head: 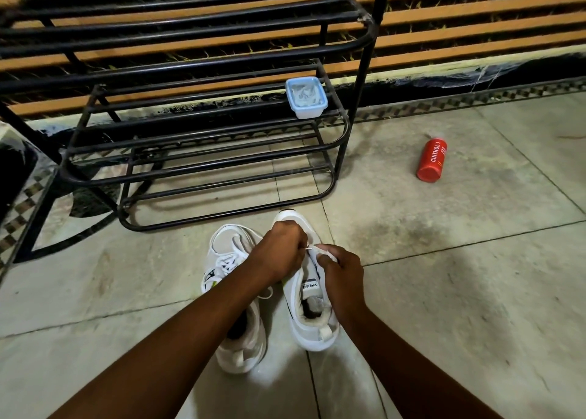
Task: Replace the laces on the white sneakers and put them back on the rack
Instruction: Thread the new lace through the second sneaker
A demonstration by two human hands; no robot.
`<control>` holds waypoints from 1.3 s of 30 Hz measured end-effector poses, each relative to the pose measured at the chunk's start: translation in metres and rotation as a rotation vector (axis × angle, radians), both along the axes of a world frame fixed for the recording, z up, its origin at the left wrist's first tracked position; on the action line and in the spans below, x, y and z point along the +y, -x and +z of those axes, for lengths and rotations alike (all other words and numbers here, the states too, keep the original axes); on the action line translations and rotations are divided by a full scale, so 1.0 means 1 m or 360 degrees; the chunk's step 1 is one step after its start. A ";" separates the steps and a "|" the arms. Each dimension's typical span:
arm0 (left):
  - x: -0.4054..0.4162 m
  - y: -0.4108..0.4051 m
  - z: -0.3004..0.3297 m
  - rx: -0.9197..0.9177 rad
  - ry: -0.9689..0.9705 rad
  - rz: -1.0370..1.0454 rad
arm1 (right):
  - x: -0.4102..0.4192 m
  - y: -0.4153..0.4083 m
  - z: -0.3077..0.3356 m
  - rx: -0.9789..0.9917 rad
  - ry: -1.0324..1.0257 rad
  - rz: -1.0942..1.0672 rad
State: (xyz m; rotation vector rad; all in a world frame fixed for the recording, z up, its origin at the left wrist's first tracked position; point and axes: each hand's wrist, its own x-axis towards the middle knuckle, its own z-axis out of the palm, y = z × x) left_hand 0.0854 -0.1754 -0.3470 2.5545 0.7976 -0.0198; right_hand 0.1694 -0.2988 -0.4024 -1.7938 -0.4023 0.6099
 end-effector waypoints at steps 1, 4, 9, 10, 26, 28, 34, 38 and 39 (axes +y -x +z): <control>0.000 -0.001 0.000 0.0004 0.0003 -0.0004 | 0.000 0.000 0.000 0.0003 0.0002 -0.0001; -0.003 -0.004 0.001 -0.0021 -0.0045 -0.0055 | 0.000 0.001 0.003 -0.0018 0.0000 0.0002; -0.003 -0.005 -0.002 -0.0128 -0.0054 -0.0038 | -0.001 0.003 0.002 -0.0094 -0.0002 0.0005; -0.002 -0.003 -0.004 -0.0167 -0.0033 0.0010 | -0.002 0.003 0.000 -0.0111 0.0003 0.0008; -0.007 -0.001 -0.012 -0.0194 -0.0325 -0.0286 | -0.002 -0.008 -0.002 0.0227 -0.0044 0.0115; -0.004 0.002 -0.015 -0.0309 -0.0129 -0.0081 | -0.002 -0.009 -0.001 0.0143 -0.0044 0.0145; -0.005 0.006 -0.017 -0.0285 -0.0061 0.0049 | -0.001 -0.003 -0.002 -0.0036 -0.0039 0.0177; -0.014 -0.004 -0.009 -0.0018 -0.0308 -0.0103 | -0.004 -0.003 -0.005 -0.0127 -0.0014 0.0223; -0.015 -0.005 -0.012 -0.0068 -0.0229 -0.0036 | -0.005 -0.003 -0.004 -0.0146 -0.0026 0.0234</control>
